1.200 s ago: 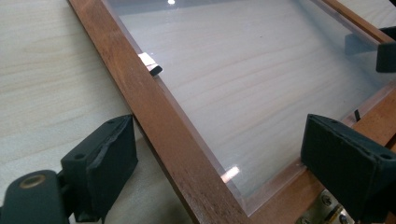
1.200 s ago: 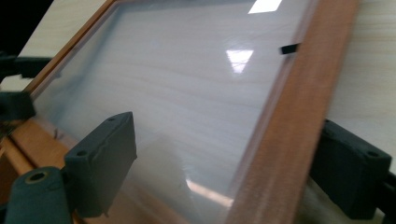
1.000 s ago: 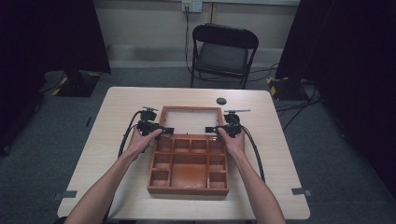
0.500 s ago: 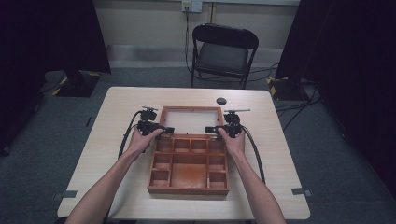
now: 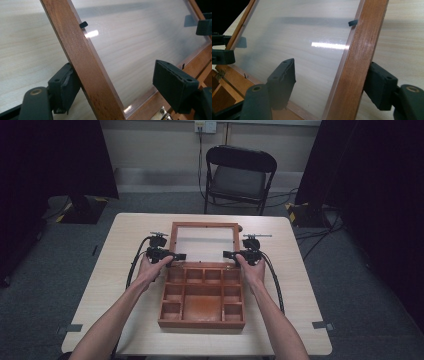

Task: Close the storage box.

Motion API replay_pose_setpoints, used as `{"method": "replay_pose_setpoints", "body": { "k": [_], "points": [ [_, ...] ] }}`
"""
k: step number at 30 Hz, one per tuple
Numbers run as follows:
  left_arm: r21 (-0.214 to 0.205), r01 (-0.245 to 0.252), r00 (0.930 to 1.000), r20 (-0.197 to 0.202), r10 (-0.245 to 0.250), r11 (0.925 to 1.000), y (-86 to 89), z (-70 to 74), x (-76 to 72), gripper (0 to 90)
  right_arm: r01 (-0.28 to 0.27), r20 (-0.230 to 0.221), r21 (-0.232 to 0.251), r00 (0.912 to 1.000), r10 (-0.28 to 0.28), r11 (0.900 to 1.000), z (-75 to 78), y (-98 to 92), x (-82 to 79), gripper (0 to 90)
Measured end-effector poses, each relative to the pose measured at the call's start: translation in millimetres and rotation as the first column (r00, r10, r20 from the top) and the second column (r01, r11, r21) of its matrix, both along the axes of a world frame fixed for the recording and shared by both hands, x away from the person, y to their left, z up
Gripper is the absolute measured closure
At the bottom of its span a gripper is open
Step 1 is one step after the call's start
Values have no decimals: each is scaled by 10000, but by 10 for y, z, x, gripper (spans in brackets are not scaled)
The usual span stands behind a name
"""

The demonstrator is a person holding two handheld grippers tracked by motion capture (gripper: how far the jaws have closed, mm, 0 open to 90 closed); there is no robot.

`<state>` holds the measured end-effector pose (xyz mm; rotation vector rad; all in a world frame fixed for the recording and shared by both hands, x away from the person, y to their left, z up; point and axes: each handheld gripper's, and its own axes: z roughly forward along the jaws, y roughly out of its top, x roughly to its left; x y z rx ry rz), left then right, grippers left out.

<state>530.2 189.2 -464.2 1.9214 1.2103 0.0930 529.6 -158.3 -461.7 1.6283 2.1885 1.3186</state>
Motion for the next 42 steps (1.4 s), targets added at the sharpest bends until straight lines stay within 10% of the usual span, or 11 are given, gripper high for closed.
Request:
{"method": "replay_pose_setpoints", "body": {
  "k": [42],
  "points": [
    [-416,298,9843,1753,-221,9987,130,425,-270,487,-41,1069,198,9943,19,9998,461,-110,-378,487]
  ]
}}
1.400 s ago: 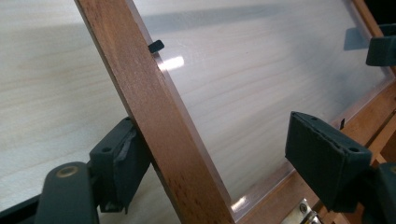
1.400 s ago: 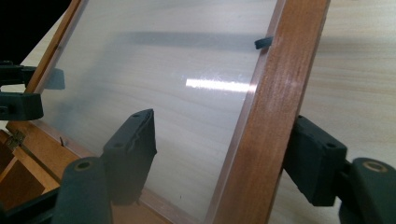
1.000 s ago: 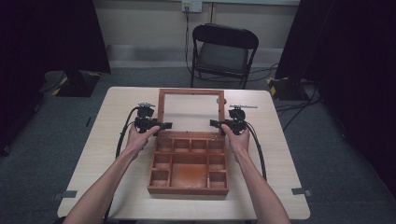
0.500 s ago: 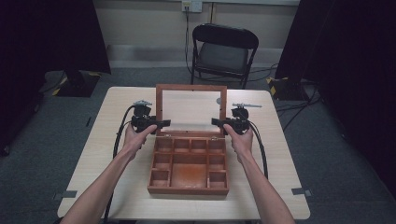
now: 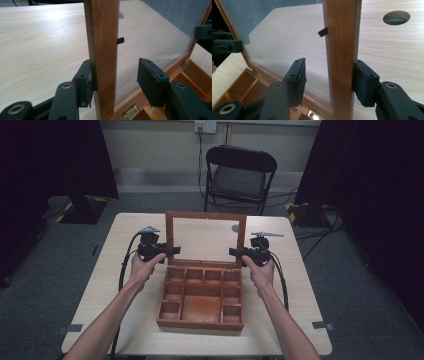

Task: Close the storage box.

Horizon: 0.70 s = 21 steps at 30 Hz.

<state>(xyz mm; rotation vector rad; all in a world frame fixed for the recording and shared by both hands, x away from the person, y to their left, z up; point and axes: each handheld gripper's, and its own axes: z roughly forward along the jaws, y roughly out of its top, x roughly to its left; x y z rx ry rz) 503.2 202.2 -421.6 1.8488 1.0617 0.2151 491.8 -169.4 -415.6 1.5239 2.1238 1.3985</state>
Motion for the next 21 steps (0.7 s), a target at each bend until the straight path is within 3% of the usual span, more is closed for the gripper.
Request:
{"method": "replay_pose_setpoints", "body": {
  "k": [10,16,21],
  "points": [
    [216,375,9991,202,-380,9991,24,77,-82,509,-222,107,272,9997,220,9994,47,-42,-108,470],
    [192,629,9973,363,-636,9978,56,104,-149,504,-407,145,409,9991,402,9983,61,-60,-178,446],
    [-66,636,9972,407,-633,9980,74,121,-200,505,-552,48,623,9985,550,9965,67,-86,-210,428]
  ]
}}
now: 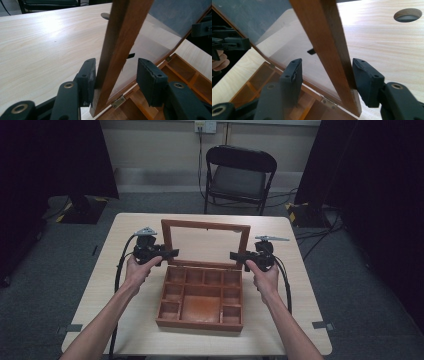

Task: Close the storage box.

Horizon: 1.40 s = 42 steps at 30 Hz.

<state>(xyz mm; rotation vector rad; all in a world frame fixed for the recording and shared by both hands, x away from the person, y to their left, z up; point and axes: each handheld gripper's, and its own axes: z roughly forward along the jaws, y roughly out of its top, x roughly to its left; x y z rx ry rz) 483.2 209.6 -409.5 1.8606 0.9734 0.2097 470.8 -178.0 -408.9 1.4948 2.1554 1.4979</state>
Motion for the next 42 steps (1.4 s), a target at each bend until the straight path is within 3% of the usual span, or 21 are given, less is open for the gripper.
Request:
{"method": "replay_pose_setpoints", "body": {
  "k": [7,14,16,25,26,35,39,42],
  "points": [
    [42,294,9996,19,-294,9996,35,29,-66,502,-167,45,164,9999,166,9997,60,-11,-82,392],
    [-99,517,9987,45,-517,9986,62,37,-129,493,-201,159,-15,9997,201,9998,90,-19,-158,385],
    [68,601,9982,78,-602,9982,67,48,-147,495,-164,263,69,9995,162,9998,132,-47,-201,394],
    [145,526,9985,113,-528,9985,51,77,-246,475,-190,582,200,9981,178,9996,158,-91,-303,386],
    [5,419,9988,243,-419,9991,48,99,-291,471,-254,598,195,9979,242,9995,155,-94,-311,384],
    [11,200,9988,451,-200,9998,58,138,-390,463,-373,732,-13,9966,373,9993,162,-83,-353,381],
    [48,332,9974,640,-334,9994,74,146,-440,468,-254,669,-338,9974,276,9991,178,-67,-404,361],
    [303,526,9956,763,-548,9982,67,146,-489,466,-293,590,-407,9978,317,9987,173,-67,-447,361]
  ]
}}
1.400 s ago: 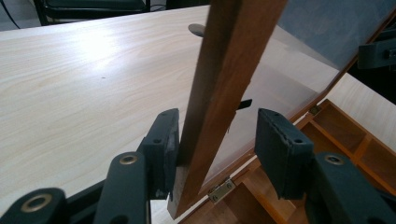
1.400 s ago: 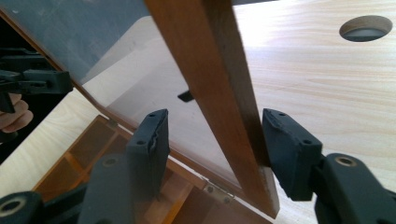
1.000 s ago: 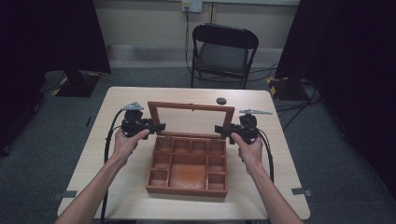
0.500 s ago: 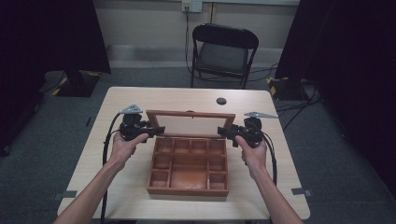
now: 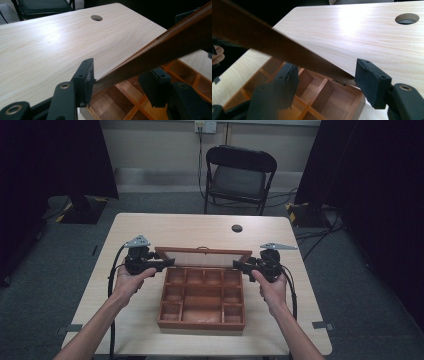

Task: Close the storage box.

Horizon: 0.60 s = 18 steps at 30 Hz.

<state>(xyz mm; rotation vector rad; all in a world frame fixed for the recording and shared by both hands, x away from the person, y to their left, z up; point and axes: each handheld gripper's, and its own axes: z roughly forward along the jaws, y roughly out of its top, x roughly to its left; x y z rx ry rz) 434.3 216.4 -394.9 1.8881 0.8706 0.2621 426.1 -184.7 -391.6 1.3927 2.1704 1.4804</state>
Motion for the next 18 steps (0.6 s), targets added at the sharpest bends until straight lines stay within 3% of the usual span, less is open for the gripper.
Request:
{"method": "replay_pose_setpoints", "body": {
  "k": [9,15,18],
  "points": [
    [43,164,9999,-32,-164,9999,3,-16,-65,452,26,-44,133,10000,-25,9999,-50,-24,-58,353],
    [-64,296,9992,-263,-297,9995,3,-27,-71,416,14,-53,47,10000,-14,10000,-69,-33,-107,351],
    [-37,338,9991,-257,-338,9994,5,-27,-74,415,-28,-144,245,9999,31,9997,-67,-68,-120,338]
  ]
}}
